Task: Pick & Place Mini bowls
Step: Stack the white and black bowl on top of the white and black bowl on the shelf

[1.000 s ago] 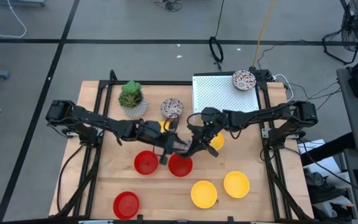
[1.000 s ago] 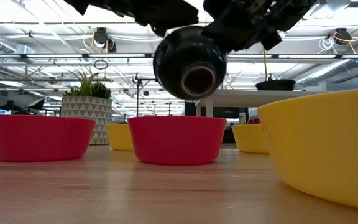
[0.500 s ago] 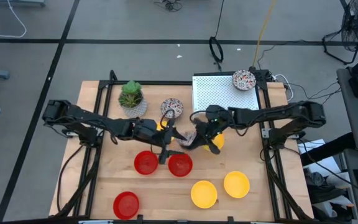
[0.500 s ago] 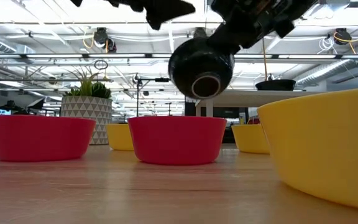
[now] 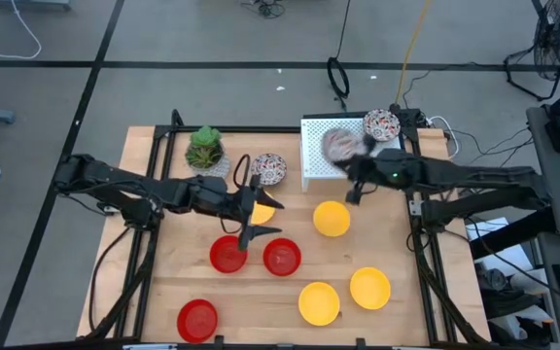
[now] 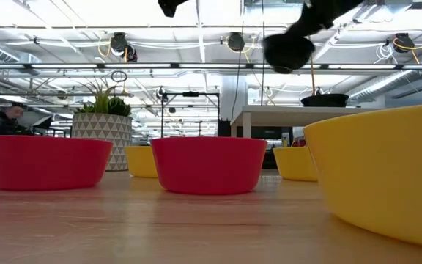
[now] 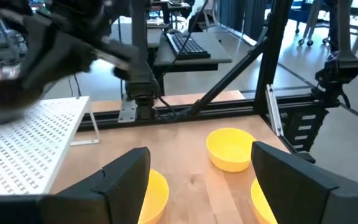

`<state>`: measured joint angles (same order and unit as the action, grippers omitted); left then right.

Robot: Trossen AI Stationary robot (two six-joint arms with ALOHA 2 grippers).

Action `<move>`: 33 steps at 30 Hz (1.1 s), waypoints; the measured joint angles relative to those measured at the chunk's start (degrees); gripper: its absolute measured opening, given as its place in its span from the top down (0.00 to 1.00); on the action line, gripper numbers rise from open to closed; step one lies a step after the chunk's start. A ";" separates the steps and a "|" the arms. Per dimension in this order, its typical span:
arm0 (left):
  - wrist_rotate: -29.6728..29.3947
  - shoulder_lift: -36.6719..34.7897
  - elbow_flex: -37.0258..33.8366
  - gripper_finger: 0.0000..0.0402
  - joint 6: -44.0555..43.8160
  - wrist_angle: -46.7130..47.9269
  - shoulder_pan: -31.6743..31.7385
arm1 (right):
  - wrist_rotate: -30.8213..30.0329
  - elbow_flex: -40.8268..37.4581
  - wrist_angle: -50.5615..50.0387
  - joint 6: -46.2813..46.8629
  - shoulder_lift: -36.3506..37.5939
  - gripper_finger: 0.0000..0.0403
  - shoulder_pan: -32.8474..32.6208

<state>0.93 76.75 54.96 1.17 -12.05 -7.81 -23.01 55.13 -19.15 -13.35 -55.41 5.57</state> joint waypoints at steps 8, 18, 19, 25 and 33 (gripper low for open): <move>-2.67 0.04 0.00 0.29 0.02 0.30 1.22 | -14.38 0.00 -6.09 0.01 3.13 1.00 10.04; -5.07 0.04 0.00 0.29 0.02 0.68 2.56 | -7.39 0.00 -8.75 1.13 -1.32 1.00 26.05; -5.07 0.04 0.00 0.29 0.02 0.73 2.57 | -5.37 0.00 -8.92 1.57 -1.82 1.00 27.05; -5.09 0.04 0.00 0.29 0.02 1.25 2.60 | -1.98 0.00 -8.84 2.08 -3.44 1.00 29.80; -6.55 0.07 -0.02 0.29 0.06 3.39 2.60 | -1.91 0.00 -10.12 3.37 -3.59 0.99 30.42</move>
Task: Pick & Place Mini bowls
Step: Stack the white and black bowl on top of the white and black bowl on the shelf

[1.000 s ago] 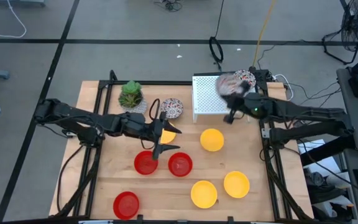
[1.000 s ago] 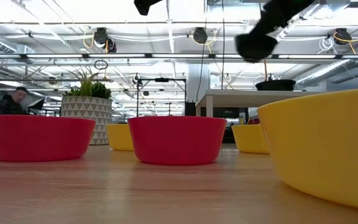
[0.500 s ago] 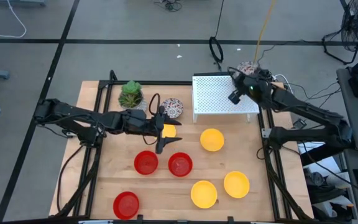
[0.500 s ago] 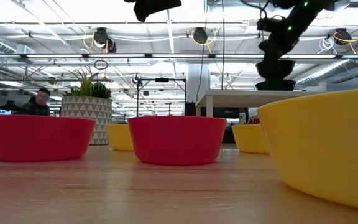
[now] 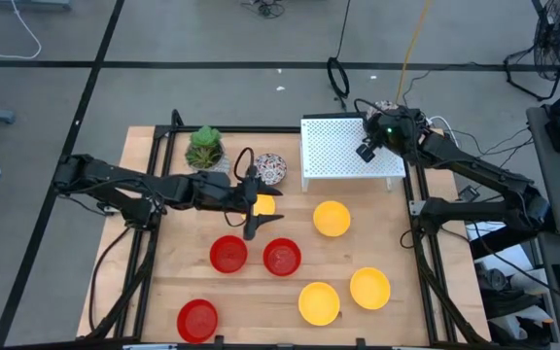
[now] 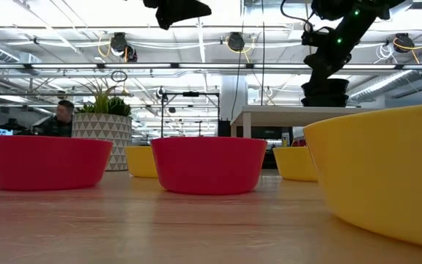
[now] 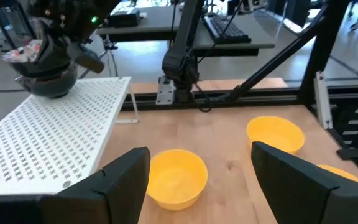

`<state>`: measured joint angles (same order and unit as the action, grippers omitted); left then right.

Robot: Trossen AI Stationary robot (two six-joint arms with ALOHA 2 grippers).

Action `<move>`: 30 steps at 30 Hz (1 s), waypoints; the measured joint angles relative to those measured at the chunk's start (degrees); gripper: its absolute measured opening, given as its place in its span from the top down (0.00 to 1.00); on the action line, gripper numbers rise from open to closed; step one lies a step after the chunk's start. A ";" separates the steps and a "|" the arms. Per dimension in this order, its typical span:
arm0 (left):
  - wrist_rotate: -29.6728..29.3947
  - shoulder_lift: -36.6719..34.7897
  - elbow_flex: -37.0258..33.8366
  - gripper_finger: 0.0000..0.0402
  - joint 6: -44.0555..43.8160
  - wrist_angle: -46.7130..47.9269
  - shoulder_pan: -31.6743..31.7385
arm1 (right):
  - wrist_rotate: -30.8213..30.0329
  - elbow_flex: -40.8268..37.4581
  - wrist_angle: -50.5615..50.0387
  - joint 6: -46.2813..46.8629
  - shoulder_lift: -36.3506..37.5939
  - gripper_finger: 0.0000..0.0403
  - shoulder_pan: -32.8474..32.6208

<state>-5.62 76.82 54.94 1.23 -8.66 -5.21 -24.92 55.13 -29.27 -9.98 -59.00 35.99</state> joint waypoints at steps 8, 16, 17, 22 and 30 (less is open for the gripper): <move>-0.94 0.00 0.00 0.29 0.00 0.39 0.00 | 2.62 0.00 -0.65 1.78 0.00 0.99 0.00; -0.93 0.00 0.00 0.29 0.00 0.89 0.00 | 2.55 0.00 -2.53 3.29 -0.10 0.99 0.00; -0.93 0.00 0.00 0.29 0.00 1.07 0.00 | 2.57 0.00 -2.68 3.31 -0.09 0.99 0.00; -0.94 0.00 0.00 0.29 0.00 1.29 0.00 | 2.55 0.00 -2.48 3.31 -0.10 0.99 0.00; -0.93 0.00 0.00 0.29 0.00 1.57 0.00 | 2.54 0.00 -2.26 3.31 -0.14 0.97 0.00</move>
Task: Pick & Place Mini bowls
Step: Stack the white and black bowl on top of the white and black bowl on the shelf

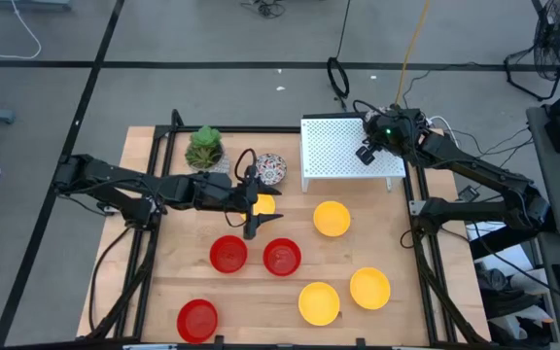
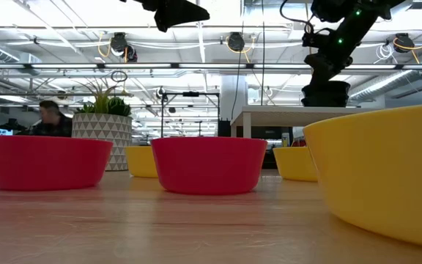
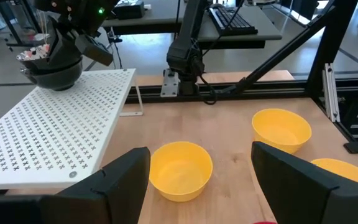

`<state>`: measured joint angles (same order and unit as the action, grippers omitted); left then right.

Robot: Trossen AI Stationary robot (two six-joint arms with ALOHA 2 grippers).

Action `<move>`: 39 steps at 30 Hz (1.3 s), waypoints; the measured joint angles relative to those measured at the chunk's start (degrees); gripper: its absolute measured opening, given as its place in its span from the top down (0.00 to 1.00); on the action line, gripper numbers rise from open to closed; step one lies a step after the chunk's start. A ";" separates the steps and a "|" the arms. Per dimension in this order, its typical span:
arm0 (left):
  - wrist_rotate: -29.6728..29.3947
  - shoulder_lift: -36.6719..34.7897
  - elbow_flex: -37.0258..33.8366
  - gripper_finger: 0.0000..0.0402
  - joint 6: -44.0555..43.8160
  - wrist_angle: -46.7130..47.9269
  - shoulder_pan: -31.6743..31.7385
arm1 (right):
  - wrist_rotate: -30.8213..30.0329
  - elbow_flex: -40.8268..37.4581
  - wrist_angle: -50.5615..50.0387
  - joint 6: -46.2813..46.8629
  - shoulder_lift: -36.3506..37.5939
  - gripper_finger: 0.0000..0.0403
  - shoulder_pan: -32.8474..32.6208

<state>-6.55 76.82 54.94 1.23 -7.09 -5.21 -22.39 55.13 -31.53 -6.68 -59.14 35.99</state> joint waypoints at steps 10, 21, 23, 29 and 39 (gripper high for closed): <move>0.00 0.00 0.00 0.29 -0.02 0.11 0.00 | -0.05 0.00 0.41 -0.07 -0.06 0.92 0.00; -5.47 0.02 -0.02 0.29 -3.84 13.21 0.24 | -0.05 0.00 5.92 -3.43 -0.03 0.76 -0.02; -7.04 0.04 -0.04 0.29 -5.07 16.92 0.68 | -0.05 0.00 7.01 -3.45 -0.03 0.73 -0.04; -9.55 3.41 -0.09 0.29 -4.63 19.36 3.63 | -0.01 0.00 8.26 -3.13 -0.03 0.68 -1.26; -8.37 14.06 -0.09 0.29 -4.97 11.99 13.47 | 0.06 0.00 8.36 -2.82 -0.03 0.68 -4.00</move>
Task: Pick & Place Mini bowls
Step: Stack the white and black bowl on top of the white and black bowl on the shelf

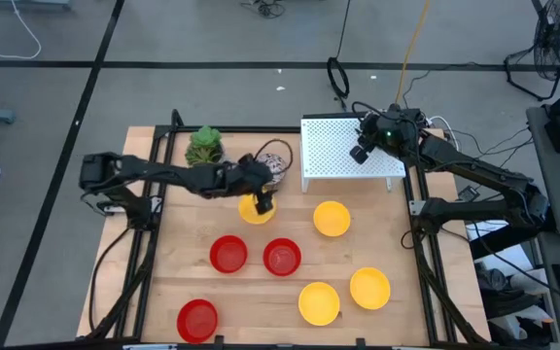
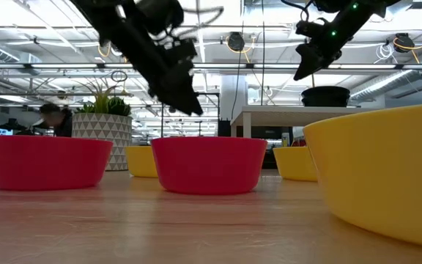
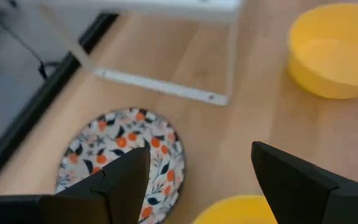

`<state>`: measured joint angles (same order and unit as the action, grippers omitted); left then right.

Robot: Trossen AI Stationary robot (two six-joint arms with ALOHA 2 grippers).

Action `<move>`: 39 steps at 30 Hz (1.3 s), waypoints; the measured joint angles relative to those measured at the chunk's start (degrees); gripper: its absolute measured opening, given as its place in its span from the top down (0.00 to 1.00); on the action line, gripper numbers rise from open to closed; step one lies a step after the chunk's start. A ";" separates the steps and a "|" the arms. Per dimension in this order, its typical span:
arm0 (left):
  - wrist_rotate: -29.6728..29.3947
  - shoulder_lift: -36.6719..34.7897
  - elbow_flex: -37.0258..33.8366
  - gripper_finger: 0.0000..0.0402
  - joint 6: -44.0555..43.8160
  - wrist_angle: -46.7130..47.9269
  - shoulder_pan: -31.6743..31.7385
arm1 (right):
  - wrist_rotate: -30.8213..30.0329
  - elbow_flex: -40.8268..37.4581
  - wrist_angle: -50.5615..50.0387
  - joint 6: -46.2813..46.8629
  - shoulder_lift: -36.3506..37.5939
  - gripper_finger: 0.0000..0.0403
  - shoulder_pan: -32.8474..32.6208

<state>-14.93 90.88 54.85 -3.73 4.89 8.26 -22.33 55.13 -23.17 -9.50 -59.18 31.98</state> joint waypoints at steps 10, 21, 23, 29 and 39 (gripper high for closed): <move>7.07 8.55 0.02 0.29 -4.56 -3.79 6.29 | 0.00 0.00 0.74 -0.02 0.00 0.68 -0.24; 5.67 12.66 0.08 0.31 -5.49 -3.71 8.08 | 0.02 0.00 1.10 0.02 0.02 0.68 -0.24; 5.98 12.69 0.07 0.35 -6.45 -3.12 8.17 | 0.02 0.00 1.11 0.01 0.02 0.68 -0.24; 6.40 12.69 0.09 0.66 -6.95 -3.45 8.23 | 0.03 0.00 1.10 0.31 0.02 0.68 -0.24; 10.18 10.43 -0.02 0.91 -2.88 -5.70 7.41 | 0.13 0.00 1.09 1.30 0.02 0.68 -0.24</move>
<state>-4.74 101.31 54.83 -6.61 -0.81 15.67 -22.20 55.13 -22.07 -8.20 -59.16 31.75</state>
